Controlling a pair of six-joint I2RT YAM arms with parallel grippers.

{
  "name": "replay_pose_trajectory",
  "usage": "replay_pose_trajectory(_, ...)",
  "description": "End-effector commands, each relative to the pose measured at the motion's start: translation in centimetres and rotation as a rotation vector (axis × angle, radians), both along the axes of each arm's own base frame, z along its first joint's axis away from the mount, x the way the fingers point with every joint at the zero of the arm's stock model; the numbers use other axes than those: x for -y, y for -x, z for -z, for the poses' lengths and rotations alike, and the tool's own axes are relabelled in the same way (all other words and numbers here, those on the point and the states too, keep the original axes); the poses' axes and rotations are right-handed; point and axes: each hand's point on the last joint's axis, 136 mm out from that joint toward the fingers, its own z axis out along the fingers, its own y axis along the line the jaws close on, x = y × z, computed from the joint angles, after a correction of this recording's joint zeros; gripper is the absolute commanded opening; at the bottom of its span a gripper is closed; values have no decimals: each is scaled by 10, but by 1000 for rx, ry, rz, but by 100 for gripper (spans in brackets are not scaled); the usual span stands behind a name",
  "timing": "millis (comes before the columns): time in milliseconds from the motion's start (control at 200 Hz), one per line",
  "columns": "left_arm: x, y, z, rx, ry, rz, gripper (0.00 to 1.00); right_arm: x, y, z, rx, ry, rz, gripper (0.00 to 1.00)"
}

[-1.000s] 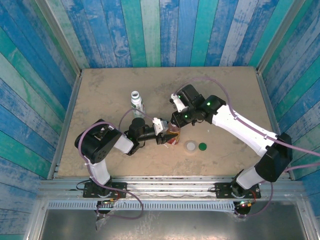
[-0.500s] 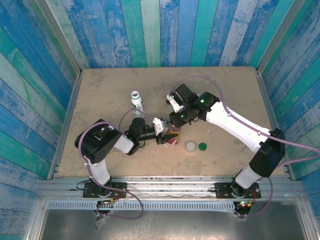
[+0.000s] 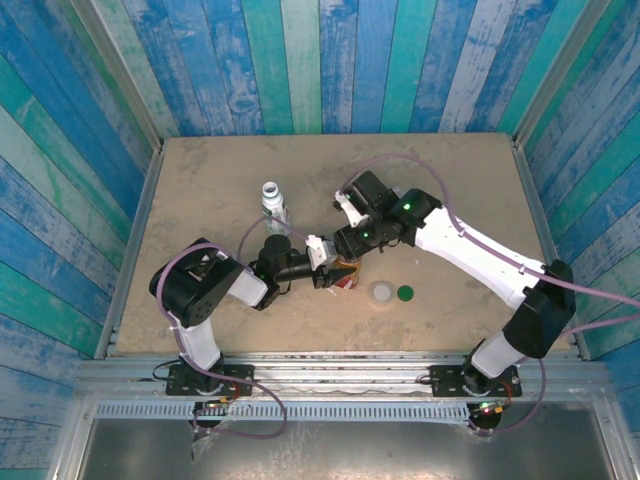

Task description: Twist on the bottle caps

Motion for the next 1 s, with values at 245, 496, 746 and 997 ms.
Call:
replay_pose_trajectory(245, -5, 2, 25, -89, -80, -22, 63, 11, 0, -24, 83, -99, 65, 56)
replay_pose_trajectory(496, -6, 2, 25, -88, -80, -22, 63, 11, -1, -11, 50, -98, 66, 36)
replay_pose_trajectory(746, -6, 2, 25, -89, -80, -22, 63, 15, 0, 5, -9, -105, 86, 27)
replay_pose_trajectory(997, -5, 2, 25, -91, -78, -19, 63, 16, 0, 14, -43, -126, 99, 25)
